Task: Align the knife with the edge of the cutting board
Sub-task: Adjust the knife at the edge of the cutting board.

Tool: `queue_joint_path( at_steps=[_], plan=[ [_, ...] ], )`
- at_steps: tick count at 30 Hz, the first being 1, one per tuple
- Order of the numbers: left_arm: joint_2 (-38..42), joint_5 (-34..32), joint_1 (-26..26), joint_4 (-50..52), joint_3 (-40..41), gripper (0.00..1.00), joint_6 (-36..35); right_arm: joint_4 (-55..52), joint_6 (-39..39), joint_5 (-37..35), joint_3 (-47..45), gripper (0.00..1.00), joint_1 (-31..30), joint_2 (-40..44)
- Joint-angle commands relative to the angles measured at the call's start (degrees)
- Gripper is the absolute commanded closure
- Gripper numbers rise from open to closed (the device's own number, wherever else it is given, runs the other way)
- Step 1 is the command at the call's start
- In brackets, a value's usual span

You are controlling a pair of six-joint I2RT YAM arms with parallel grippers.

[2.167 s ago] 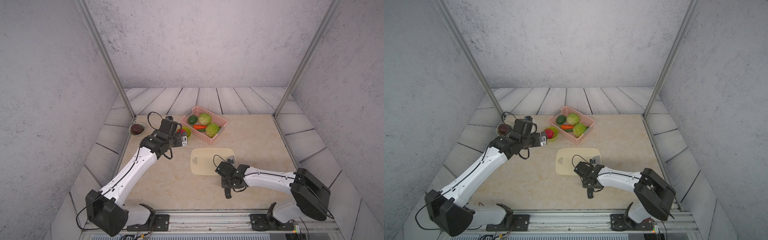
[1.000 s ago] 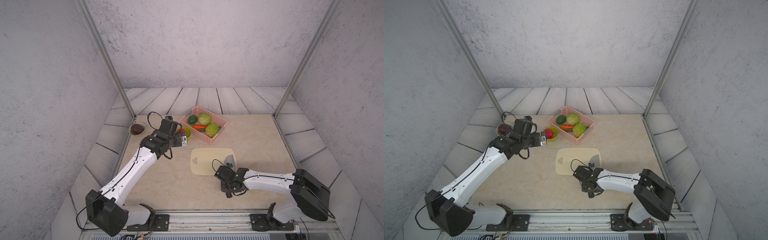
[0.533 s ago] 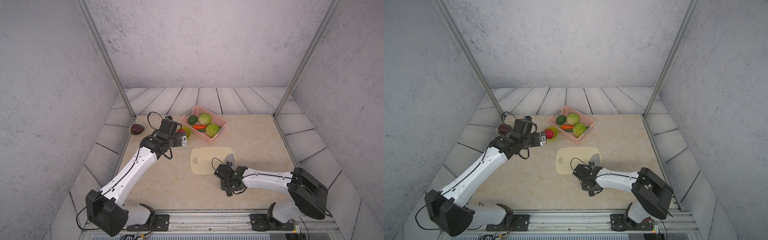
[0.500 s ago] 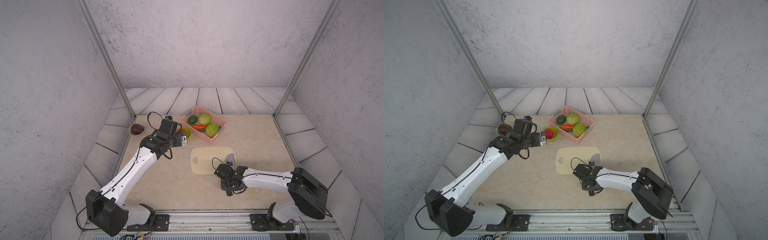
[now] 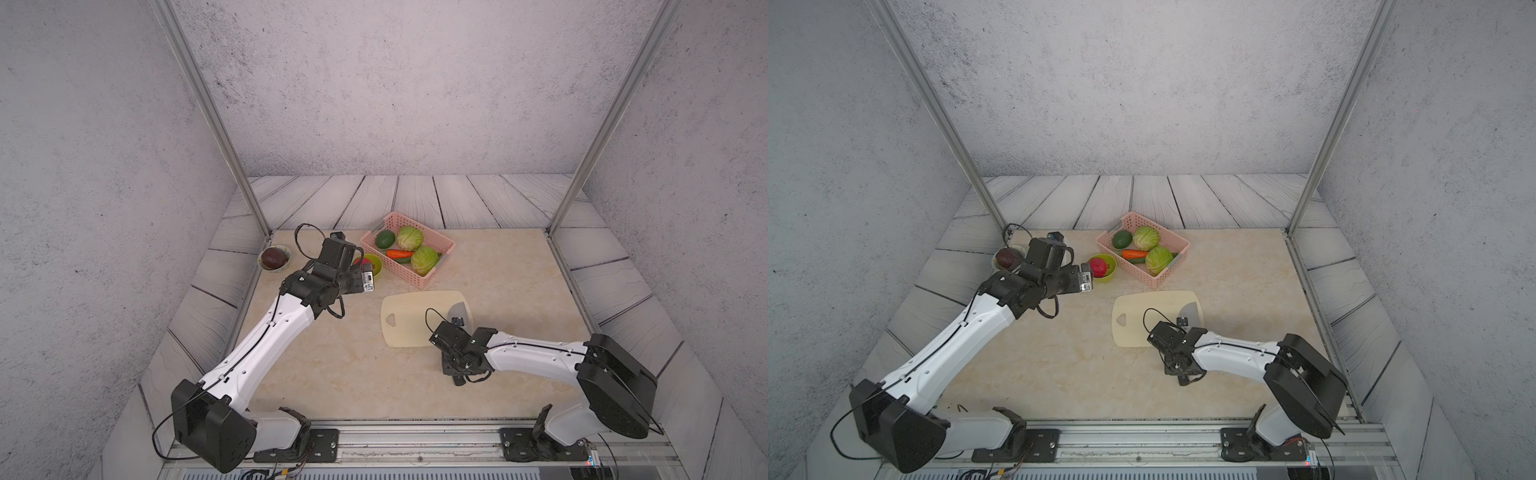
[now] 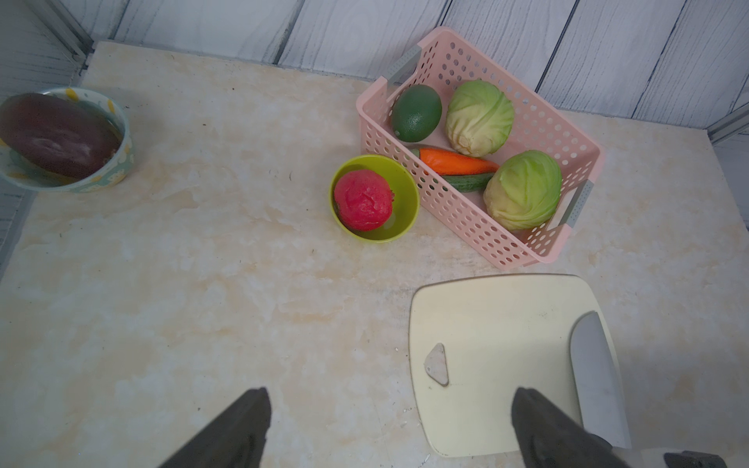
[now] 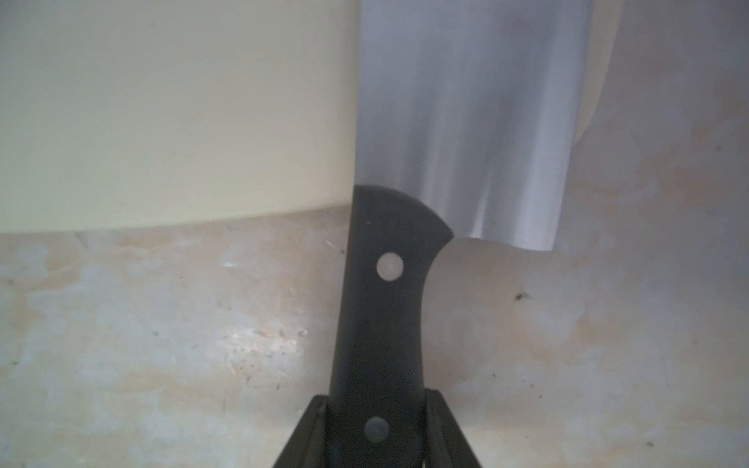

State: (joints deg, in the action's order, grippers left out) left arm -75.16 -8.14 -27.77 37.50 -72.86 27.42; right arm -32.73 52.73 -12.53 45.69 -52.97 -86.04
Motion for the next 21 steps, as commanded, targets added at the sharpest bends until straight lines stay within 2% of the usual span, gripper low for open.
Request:
queue_joint_path(
  at_steps=[1, 10, 21],
  plan=[
    [-0.15, -0.95, -0.18, 0.74, -0.44, 0.02, -0.17, -0.21, -2.17, -2.64, 1.82, 0.83, 0.64, 0.12],
    [-0.95, -1.23, -0.18, 0.89, -0.45, 0.02, -0.26, 2.13, -5.79, -0.44, 0.99, 0.84, 5.27, -0.02],
    [-1.67, -1.23, -0.25, 1.08, -0.62, 0.02, -0.26, 4.36, -8.42, 0.99, 0.98, 0.85, 7.09, -3.24]
  ],
)
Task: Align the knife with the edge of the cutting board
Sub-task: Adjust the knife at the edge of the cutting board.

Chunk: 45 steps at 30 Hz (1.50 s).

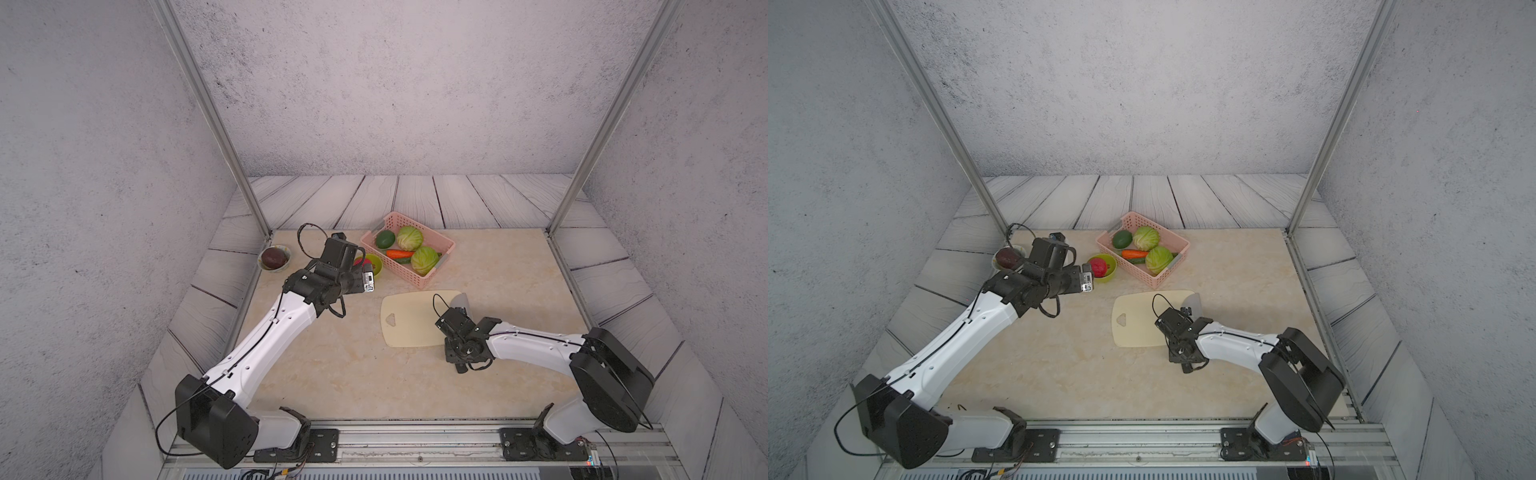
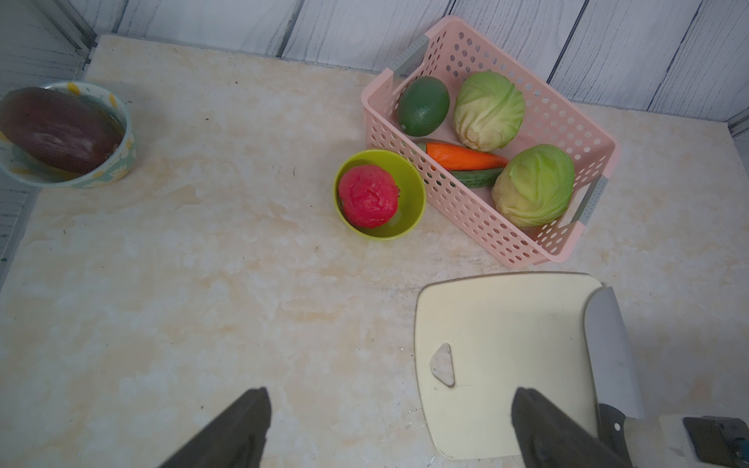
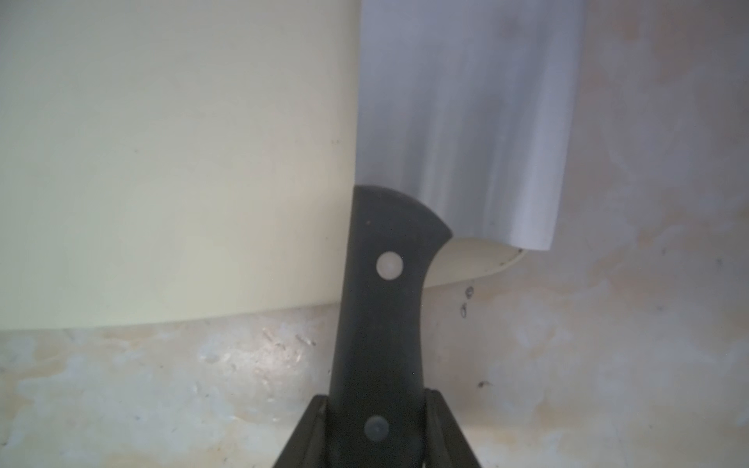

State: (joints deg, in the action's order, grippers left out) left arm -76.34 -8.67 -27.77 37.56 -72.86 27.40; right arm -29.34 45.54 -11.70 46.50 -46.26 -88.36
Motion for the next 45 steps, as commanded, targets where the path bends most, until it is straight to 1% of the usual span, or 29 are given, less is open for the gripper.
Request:
queue_joint_path(
  at_steps=[1, 9, 14, 27, 45],
  plan=[
    [-0.51, -0.85, -0.21, 1.02, -0.63, 0.02, -0.24, 1.03, -1.31, 0.31, 0.13, 0.85, 0.38, -1.2],
    [-0.75, -0.99, -0.18, 1.11, -0.71, 0.02, -0.24, 1.12, -1.56, 0.9, -0.35, 0.85, 0.38, -1.94],
    [-0.74, -1.19, -0.18, 1.11, -0.73, 0.02, -0.28, 0.53, -1.2, 1.32, -0.8, 0.85, 0.38, -1.1],
    [-1.18, -1.42, -0.18, 1.28, -0.74, 0.02, -0.3, -1.59, -1.04, 0.85, -0.93, 0.8, 0.43, 0.66],
    [-1.26, -1.44, -0.22, 1.29, -0.73, 0.02, -0.24, -2.07, -1.15, 1.21, -1.59, 0.78, 0.49, 2.85]
  ],
)
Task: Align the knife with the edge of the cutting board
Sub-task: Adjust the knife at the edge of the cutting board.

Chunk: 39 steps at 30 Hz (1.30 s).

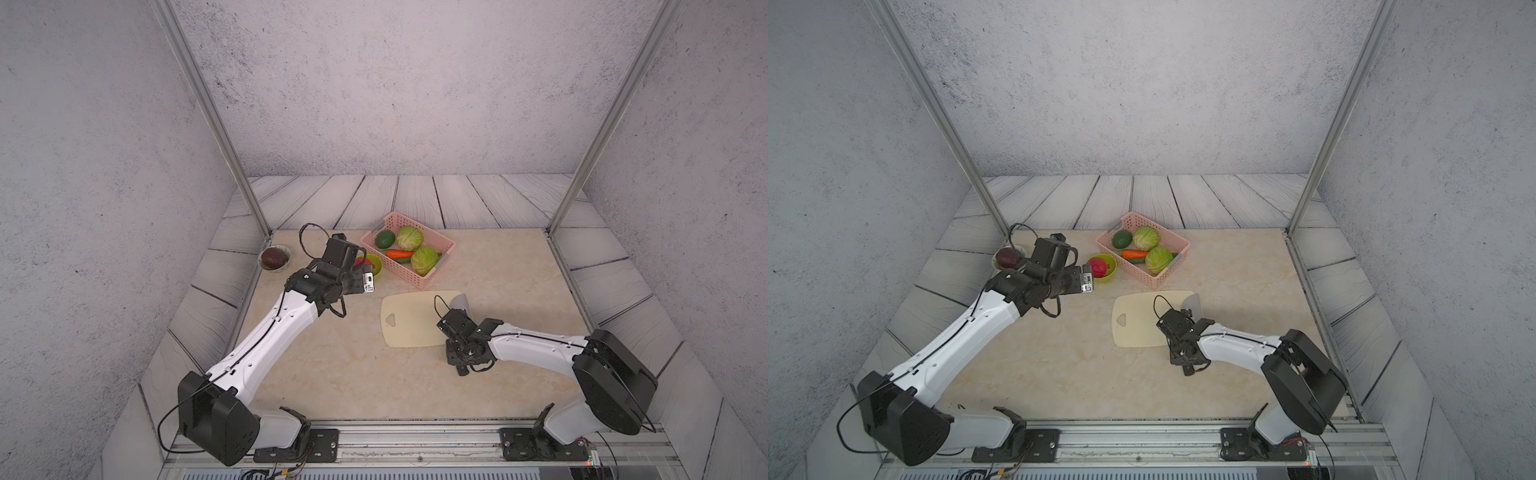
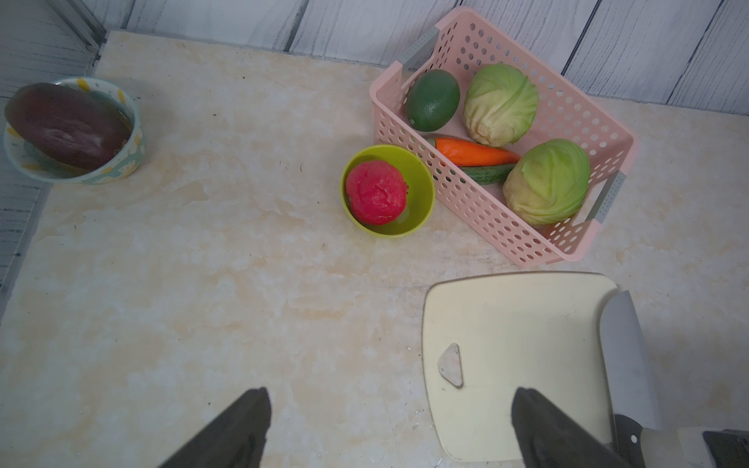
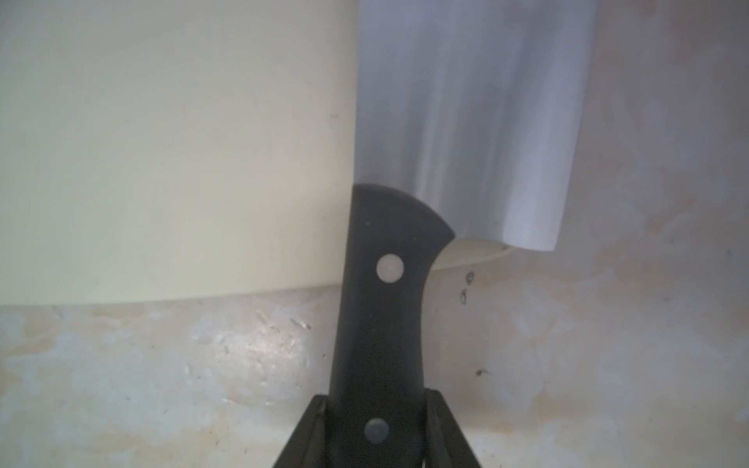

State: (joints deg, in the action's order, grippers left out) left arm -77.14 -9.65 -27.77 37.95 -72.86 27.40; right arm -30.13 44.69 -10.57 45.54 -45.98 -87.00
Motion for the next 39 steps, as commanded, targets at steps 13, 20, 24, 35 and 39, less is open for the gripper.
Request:
queue_joint_path(
  at_steps=[13, 20, 24, 35, 39],
  plan=[
    [-0.21, 0.29, -0.21, 0.89, -0.71, 0.02, 0.02, -1.52, -0.65, 0.88, -0.36, 0.74, 0.25, 2.42],
    [-0.03, 0.47, -0.27, 0.89, -0.7, 0.02, 0.0, -1.56, -1.0, 1.97, 0.16, 0.65, 0.22, 2.44],
    [-0.02, 0.81, -0.31, 0.84, -0.75, 0.02, 0.11, -1.6, -1.07, 2.34, -0.08, 0.57, 0.27, 2.93],
    [-0.04, 0.96, -0.26, 0.89, -0.79, 0.02, 0.11, -1.81, -1.11, 3.96, -0.83, 0.37, 0.27, 4.18],
    [-0.06, 0.97, -0.27, 0.89, -0.79, 0.02, 0.07, -1.99, -0.91, 4.34, -1.61, 0.29, 0.23, 4.84]
  ],
)
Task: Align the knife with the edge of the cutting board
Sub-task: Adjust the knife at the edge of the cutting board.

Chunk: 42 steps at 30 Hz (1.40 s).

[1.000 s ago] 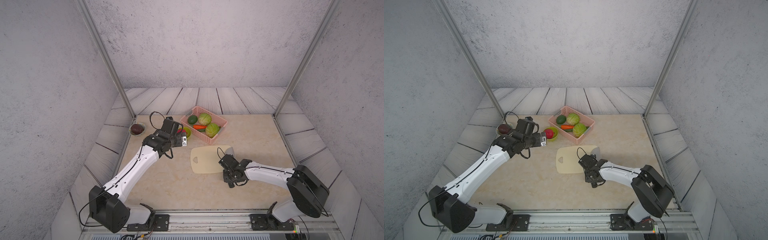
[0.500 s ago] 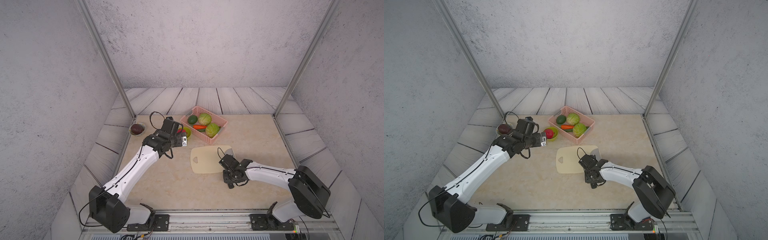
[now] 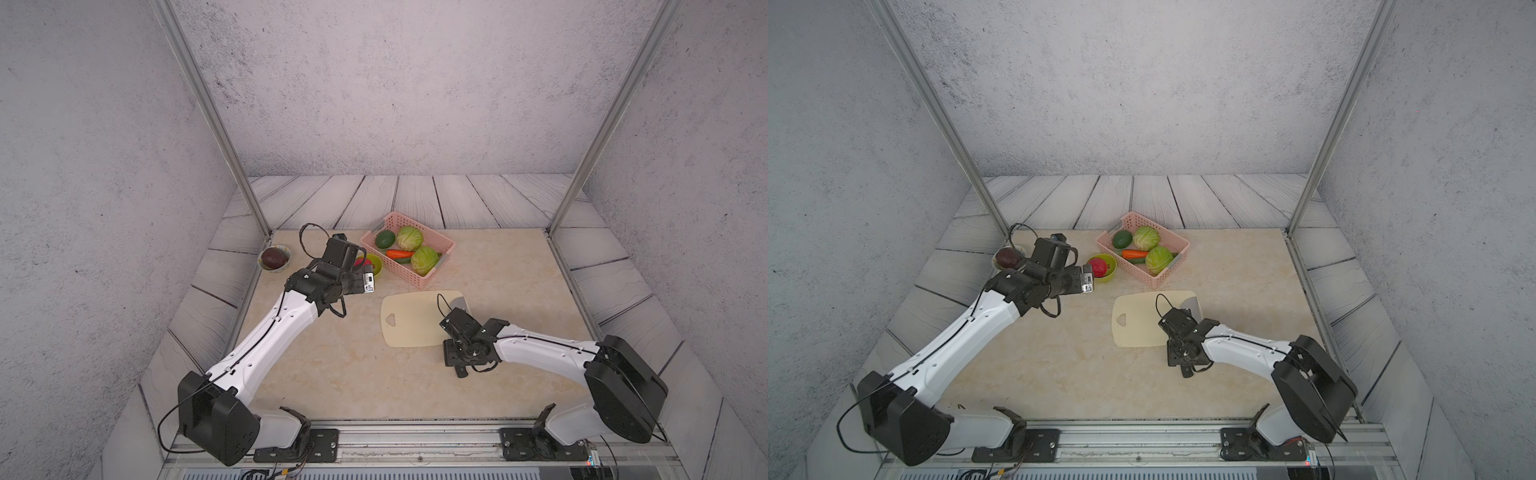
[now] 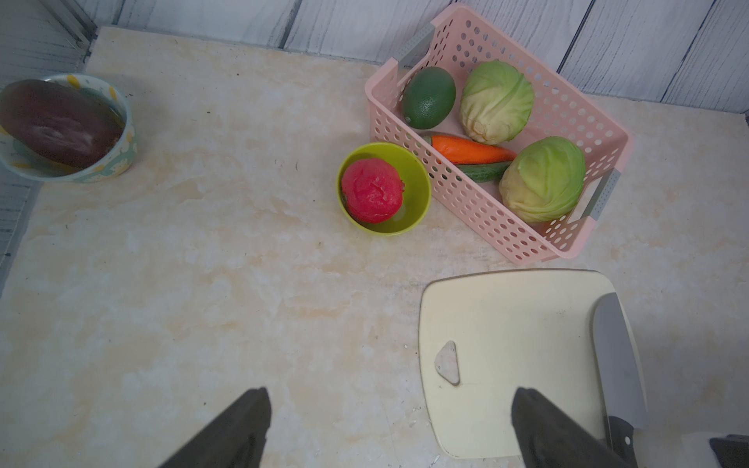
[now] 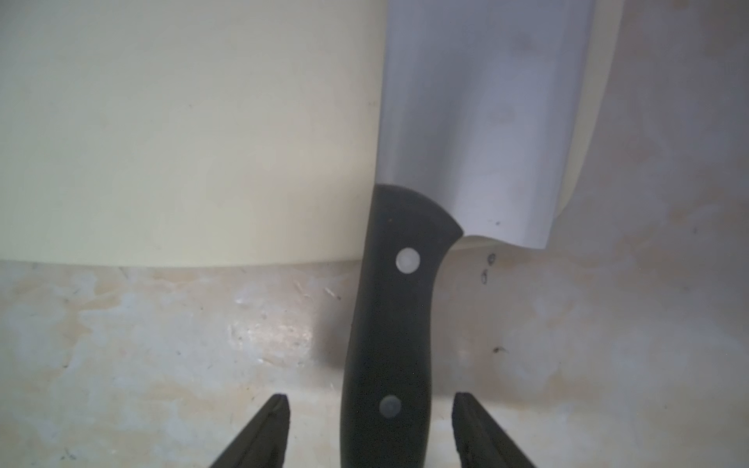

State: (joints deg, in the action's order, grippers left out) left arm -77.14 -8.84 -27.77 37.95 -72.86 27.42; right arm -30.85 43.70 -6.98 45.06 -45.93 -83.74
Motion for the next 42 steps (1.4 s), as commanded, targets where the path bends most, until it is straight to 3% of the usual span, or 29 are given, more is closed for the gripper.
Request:
queue_joint_path(
  at_steps=[1, 14, 29, 42],
  plan=[
    [-0.07, 0.14, -0.27, 0.89, -0.79, 0.02, 0.03, -1.23, 0.16, 1.0, -1.28, 0.29, 0.16, 1.81],
    [-0.29, 0.32, -0.27, 0.9, -0.87, 0.02, 0.0, -0.82, 1.38, 2.26, -3.23, 0.28, -2.22, 2.42],
    [-0.49, 0.32, -0.36, 1.19, -0.88, 0.02, -0.09, -1.13, 1.74, 1.3, -2.83, 0.45, -2.94, 1.13],
    [-0.77, -0.04, -0.36, 1.23, -0.96, 0.02, -0.18, -1.49, 1.47, 0.86, -1.96, 0.52, -3.07, 1.9]
  ],
)
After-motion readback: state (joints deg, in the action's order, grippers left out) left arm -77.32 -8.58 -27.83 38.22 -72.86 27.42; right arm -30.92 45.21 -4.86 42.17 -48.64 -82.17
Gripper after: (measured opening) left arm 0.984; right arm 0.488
